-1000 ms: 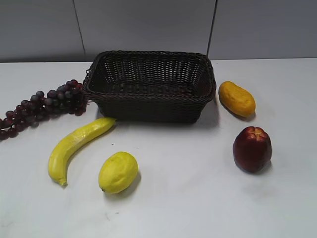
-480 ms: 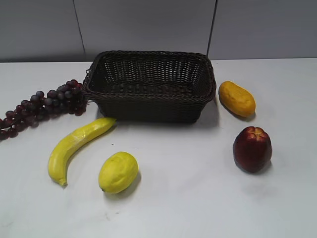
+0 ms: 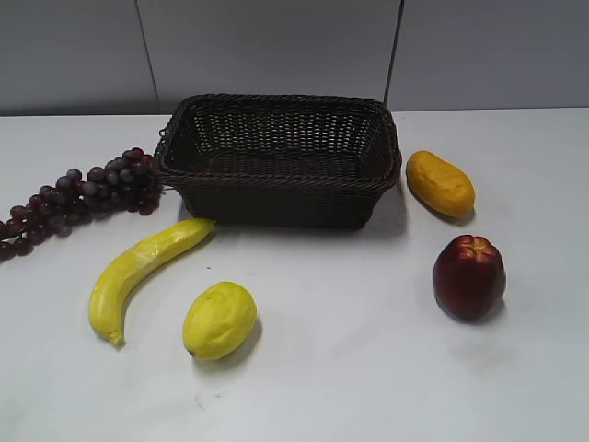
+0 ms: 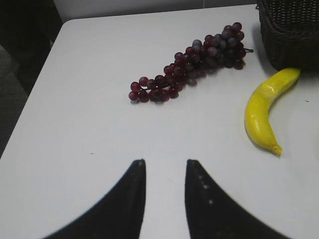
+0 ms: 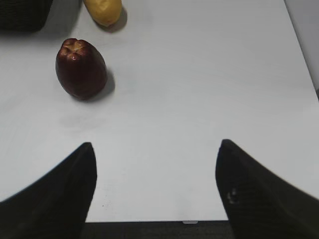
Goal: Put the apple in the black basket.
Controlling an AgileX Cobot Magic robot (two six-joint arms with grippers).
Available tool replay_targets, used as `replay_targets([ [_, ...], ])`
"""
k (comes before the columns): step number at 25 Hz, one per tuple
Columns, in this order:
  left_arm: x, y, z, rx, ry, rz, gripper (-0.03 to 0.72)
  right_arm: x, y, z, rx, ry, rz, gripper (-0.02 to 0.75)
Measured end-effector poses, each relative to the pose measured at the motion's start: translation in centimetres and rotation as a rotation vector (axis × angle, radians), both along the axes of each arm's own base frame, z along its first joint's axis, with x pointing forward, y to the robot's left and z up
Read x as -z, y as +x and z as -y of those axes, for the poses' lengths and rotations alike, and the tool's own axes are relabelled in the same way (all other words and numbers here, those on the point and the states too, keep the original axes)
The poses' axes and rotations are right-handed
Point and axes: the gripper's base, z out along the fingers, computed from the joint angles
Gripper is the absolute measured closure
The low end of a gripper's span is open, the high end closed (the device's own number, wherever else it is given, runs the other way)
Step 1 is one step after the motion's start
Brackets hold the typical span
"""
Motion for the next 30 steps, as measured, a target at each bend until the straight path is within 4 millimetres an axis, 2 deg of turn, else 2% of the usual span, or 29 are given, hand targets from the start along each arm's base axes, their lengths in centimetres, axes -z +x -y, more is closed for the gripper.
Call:
replay_targets([
  [5,0.0,0.0,0.0,0.000,0.000,0.000,0.487,-1.3,2.0,-0.3,0.013,0.051,-0.072,0.174],
  [17,0.0,0.0,0.0,0.000,0.000,0.000,0.487,-2.6,7.5,-0.8,0.051,0.102,-0.294,0.174],
  [24,0.0,0.0,0.0,0.000,0.000,0.000,0.487,-2.4,11.6,-1.1,0.058,0.086,-0.518,0.174],
  [30,0.0,0.0,0.0,0.000,0.000,0.000,0.487,-1.4,15.5,-1.3,0.065,0.080,-0.625,0.174],
])
